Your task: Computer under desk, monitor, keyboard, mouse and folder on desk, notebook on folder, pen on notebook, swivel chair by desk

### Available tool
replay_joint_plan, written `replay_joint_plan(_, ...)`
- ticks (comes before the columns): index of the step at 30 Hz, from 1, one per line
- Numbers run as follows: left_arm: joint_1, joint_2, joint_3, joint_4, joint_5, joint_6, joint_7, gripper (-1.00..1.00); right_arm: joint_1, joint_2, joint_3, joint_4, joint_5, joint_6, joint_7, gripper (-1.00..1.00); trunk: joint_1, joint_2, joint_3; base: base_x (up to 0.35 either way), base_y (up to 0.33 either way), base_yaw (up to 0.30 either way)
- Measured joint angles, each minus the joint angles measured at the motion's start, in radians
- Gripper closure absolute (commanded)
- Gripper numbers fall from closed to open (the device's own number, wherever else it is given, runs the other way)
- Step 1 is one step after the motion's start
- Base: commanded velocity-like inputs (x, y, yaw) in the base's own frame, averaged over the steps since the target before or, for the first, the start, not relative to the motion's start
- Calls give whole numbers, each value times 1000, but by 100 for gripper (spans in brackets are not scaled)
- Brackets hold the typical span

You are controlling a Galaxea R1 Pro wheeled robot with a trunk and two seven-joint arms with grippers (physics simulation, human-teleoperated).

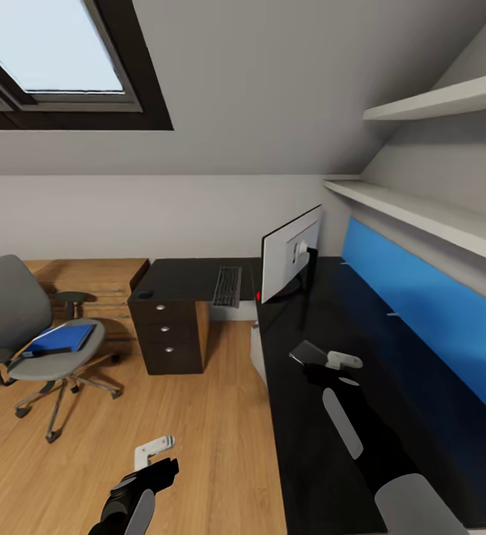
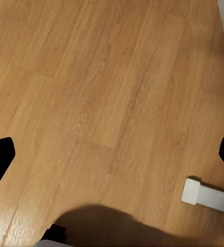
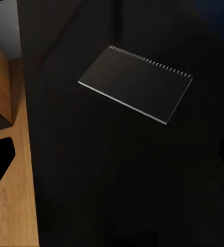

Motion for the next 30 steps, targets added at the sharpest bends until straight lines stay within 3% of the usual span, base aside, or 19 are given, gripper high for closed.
replay_joint_plan(16, 0, 1, 4, -2, 0, 0, 1, -100, 0, -7, 0, 0, 1, -1, 2, -100, 0, 0, 0, 13, -16, 0)
replay_joint_plan(30, 0, 1, 3, -3, -2, -57, 2, -100, 0, -11, 0, 0, 1, -1, 2, -100, 0, 0, 0, 5, -160, 0)
